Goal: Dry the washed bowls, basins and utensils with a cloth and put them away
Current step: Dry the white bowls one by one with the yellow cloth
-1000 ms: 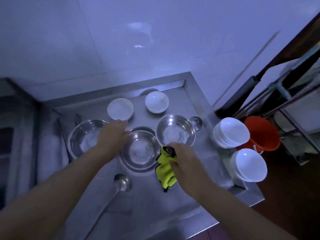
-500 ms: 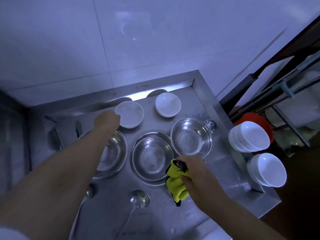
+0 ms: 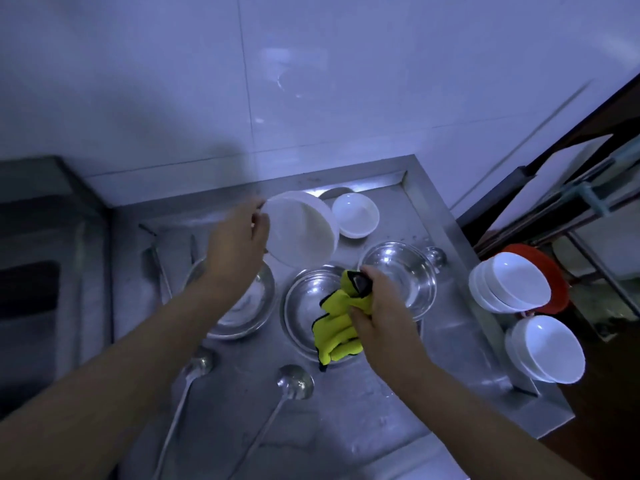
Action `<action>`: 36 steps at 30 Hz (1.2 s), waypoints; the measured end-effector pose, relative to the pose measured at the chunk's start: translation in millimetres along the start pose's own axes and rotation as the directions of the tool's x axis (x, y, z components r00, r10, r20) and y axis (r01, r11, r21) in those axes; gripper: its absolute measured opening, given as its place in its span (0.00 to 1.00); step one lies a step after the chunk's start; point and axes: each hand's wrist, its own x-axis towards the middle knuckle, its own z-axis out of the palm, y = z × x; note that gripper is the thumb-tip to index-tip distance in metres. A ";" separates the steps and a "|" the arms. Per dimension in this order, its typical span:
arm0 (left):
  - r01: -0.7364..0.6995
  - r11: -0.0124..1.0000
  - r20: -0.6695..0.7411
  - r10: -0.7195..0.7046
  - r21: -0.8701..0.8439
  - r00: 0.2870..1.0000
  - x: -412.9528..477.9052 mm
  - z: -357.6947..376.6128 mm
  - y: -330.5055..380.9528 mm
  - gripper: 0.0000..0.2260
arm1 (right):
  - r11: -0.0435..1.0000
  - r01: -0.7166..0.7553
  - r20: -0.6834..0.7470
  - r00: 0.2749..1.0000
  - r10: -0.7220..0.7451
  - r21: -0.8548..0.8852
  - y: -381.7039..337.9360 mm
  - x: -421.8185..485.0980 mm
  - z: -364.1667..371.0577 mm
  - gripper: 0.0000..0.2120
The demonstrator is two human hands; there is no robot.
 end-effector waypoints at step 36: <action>-0.196 0.939 -0.137 0.242 0.282 0.961 -244.7 -154.5 148.3 0.18 | 0.845 0.380 -0.160 0.925 -0.344 0.376 -116.0 -134.5 -73.6 0.22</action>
